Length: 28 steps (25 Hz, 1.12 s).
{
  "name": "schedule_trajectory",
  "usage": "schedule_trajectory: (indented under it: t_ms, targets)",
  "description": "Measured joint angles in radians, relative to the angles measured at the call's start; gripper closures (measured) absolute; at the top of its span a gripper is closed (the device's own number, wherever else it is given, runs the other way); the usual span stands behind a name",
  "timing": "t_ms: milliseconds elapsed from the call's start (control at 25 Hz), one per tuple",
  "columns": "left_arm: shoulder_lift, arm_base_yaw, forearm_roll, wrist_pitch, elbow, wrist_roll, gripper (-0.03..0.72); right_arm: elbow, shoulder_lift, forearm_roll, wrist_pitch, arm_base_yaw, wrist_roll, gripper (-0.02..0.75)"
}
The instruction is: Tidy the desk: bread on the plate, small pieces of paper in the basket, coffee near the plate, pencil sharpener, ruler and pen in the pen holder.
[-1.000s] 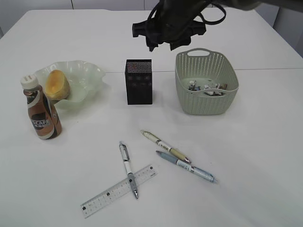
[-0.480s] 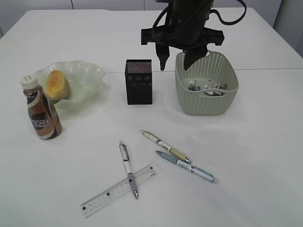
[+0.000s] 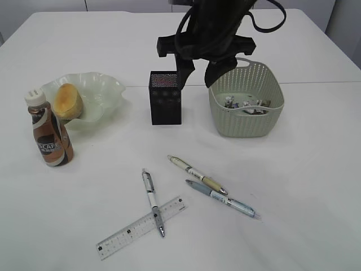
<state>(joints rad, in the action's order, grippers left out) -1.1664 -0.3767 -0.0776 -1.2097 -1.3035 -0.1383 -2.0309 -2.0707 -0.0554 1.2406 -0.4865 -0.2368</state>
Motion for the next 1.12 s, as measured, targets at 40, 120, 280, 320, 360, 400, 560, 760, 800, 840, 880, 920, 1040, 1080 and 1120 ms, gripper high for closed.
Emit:
schedule_trajectory:
  t_ms: [40, 120, 280, 320, 360, 400, 560, 760, 800, 840, 880, 920, 1040, 1080, 1120]
  targets:
    - [-0.017, -0.013, 0.000, -0.012, -0.017, -0.005, 0.254, 0.000, 0.005, -0.011, 0.000, 0.000, 0.029, 0.321]
    - [-0.056, -0.039, 0.000, -0.029, -0.045, -0.012, 0.254, 0.000, 0.019, -0.023, 0.001, 0.000, 0.070, 0.321]
    - [-0.111, -0.091, 0.000, -0.035, -0.079, -0.018, 0.254, 0.000, 0.066, -0.025, 0.002, 0.000, 0.107, 0.321]
    - [-0.118, -0.100, 0.000, -0.035, -0.081, -0.019, 0.254, 0.000, 0.082, -0.022, 0.002, 0.000, 0.111, 0.321]
    - [-0.126, -0.108, 0.000, -0.035, -0.083, -0.019, 0.254, 0.004, 0.102, -0.020, 0.002, 0.000, 0.111, 0.321]
    - [-0.132, -0.113, 0.000, -0.035, -0.083, -0.019, 0.254, 0.018, 0.121, -0.016, 0.002, 0.000, 0.111, 0.321]
    - [-0.137, -0.117, 0.000, -0.037, -0.084, -0.019, 0.254, 0.136, 0.231, -0.001, 0.002, 0.000, 0.115, 0.321]
    - [-0.137, -0.117, 0.004, -0.037, -0.084, -0.020, 0.254, 0.357, 0.418, 0.064, 0.002, 0.000, 0.119, 0.321]
    - [-0.137, -0.117, 0.006, -0.037, -0.084, -0.020, 0.254, 0.405, 0.456, 0.070, 0.002, 0.000, 0.119, 0.321]
    - [-0.137, -0.117, 0.010, -0.037, -0.084, -0.020, 0.254, 0.453, 0.501, 0.077, 0.002, 0.000, 0.119, 0.321]
    - [-0.142, -0.117, 0.015, -0.039, -0.084, -0.020, 0.254, 0.493, 0.547, 0.080, 0.002, 0.000, 0.119, 0.321]
    - [-0.147, -0.117, 0.021, -0.039, -0.084, -0.020, 0.254, 0.542, 0.585, 0.079, 0.004, 0.000, 0.121, 0.321]
    - [-0.179, -0.122, 0.031, -0.039, -0.084, -0.021, 0.253, 0.673, 0.710, 0.081, 0.004, 0.000, 0.121, 0.321]
    - [-0.195, -0.127, 0.031, -0.039, -0.084, -0.023, 0.251, 0.715, 0.742, 0.081, 0.004, 0.000, 0.121, 0.321]
    - [-0.211, -0.132, 0.031, -0.039, -0.084, -0.025, 0.246, 0.753, 0.777, 0.083, 0.004, 0.000, 0.121, 0.321]
